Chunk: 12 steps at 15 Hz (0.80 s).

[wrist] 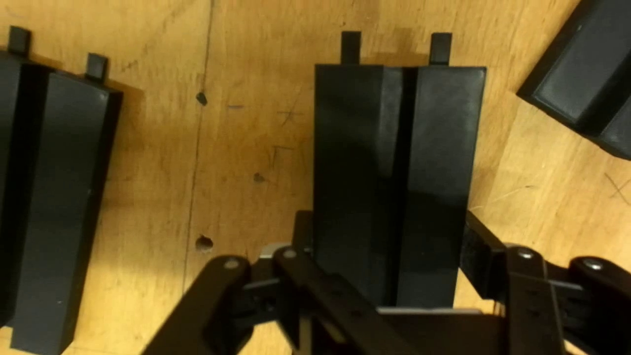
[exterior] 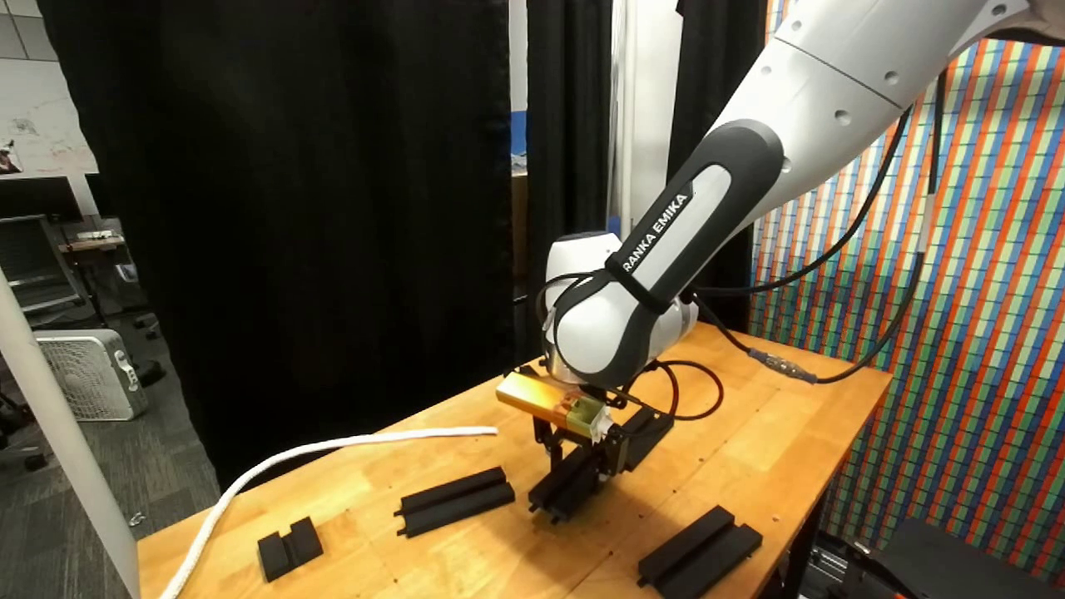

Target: Pick up three objects and align them in the straight line on the table

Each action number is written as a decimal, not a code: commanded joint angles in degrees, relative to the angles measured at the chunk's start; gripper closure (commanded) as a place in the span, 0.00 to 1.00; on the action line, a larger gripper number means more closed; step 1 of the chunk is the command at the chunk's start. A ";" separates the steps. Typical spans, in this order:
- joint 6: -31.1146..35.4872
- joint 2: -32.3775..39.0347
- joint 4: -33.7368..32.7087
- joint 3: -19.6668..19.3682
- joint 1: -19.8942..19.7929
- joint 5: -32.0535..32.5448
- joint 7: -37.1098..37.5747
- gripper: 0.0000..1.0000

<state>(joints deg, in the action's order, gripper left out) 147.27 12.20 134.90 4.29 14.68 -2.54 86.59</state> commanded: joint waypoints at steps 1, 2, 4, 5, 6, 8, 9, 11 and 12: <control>-1.10 -1.24 0.00 1.14 -0.82 -1.57 -0.98 0.54; -0.98 -1.15 0.07 1.26 -0.93 -1.98 -1.18 0.54; -0.96 -0.98 0.29 1.37 -1.20 -2.87 -1.42 0.54; -0.63 -0.94 0.61 1.44 -1.47 -3.51 -1.74 0.54; -0.49 -0.90 0.80 1.46 -1.63 -3.92 -1.89 0.54; -0.07 -0.77 1.21 1.34 -2.05 -4.67 -2.52 0.54; -0.02 -0.71 1.27 1.32 -2.35 -5.13 -3.09 0.54; -0.32 -0.55 1.10 1.18 -2.88 -5.59 -4.27 0.54; -0.49 -0.51 1.00 1.09 -3.16 -5.74 -4.89 0.54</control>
<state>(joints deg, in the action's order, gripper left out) 147.18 12.53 135.65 4.92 12.86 -6.65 84.41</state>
